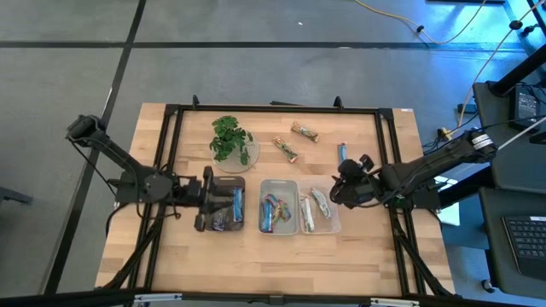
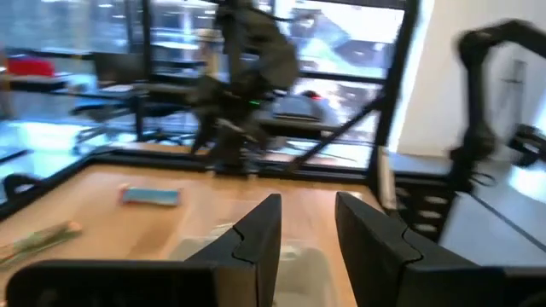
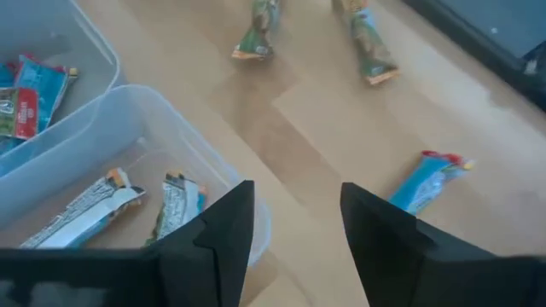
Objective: Pick and place Granola Bars by type
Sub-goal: Put the orange granola bar into the transparent bin
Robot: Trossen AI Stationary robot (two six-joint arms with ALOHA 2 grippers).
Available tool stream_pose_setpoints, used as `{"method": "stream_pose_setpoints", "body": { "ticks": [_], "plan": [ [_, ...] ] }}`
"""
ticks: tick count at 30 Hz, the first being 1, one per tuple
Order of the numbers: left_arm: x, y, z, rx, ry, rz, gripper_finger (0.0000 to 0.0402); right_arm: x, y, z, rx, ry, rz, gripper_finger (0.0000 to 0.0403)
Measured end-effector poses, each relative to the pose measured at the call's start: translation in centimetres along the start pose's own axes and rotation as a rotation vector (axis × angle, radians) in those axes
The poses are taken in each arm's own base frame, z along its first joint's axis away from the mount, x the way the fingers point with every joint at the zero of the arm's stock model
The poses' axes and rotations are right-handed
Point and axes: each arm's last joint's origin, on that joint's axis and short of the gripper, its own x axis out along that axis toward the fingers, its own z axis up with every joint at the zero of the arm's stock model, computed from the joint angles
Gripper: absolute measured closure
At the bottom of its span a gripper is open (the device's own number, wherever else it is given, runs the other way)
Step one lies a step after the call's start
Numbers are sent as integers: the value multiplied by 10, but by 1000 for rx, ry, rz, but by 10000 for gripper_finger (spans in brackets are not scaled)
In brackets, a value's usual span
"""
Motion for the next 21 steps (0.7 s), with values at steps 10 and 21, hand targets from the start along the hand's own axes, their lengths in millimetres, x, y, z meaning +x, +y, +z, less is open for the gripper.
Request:
{"method": "stream_pose_setpoints", "body": {
  "ticks": [10, 21],
  "plan": [
    [24, 44, 15, -39, 108, 139, 318, 4, -2, -6, 17, 52, 46, 224],
    [74, 134, 63, 29, 332, 268, 359, 8, -11, 5, 38, -74, -78, 224]
  ]
}}
